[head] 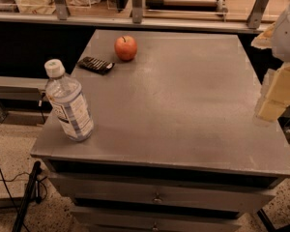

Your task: Move apple near blue plastic bottle

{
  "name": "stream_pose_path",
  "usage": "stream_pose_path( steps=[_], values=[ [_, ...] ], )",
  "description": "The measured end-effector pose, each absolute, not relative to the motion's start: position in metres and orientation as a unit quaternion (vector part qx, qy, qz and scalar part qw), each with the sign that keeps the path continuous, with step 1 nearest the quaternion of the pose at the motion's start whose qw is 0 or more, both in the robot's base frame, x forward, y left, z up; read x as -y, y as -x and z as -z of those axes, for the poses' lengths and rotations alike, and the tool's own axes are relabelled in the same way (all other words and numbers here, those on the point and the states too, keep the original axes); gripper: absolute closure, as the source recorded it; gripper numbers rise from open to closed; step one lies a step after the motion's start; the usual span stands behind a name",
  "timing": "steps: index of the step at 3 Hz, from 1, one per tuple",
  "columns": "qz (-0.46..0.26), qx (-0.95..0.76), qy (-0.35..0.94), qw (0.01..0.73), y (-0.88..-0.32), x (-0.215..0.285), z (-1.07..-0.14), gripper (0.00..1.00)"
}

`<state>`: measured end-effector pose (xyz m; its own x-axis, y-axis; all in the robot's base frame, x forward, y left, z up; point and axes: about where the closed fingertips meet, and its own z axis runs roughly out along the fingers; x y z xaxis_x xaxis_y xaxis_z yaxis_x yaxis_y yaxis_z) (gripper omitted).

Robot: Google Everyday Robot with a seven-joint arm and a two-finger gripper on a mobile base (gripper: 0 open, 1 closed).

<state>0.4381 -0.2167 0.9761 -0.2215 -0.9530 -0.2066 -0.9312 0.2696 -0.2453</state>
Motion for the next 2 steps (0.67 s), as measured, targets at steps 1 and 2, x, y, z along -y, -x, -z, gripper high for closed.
stream_pose_path(
  steps=[1,2],
  values=[
    [0.034,-0.781,0.603,0.159,-0.438,0.217,-0.976,0.0],
    [0.031,-0.778,0.597,0.194,-0.462,0.218,-0.985,0.0]
  ],
)
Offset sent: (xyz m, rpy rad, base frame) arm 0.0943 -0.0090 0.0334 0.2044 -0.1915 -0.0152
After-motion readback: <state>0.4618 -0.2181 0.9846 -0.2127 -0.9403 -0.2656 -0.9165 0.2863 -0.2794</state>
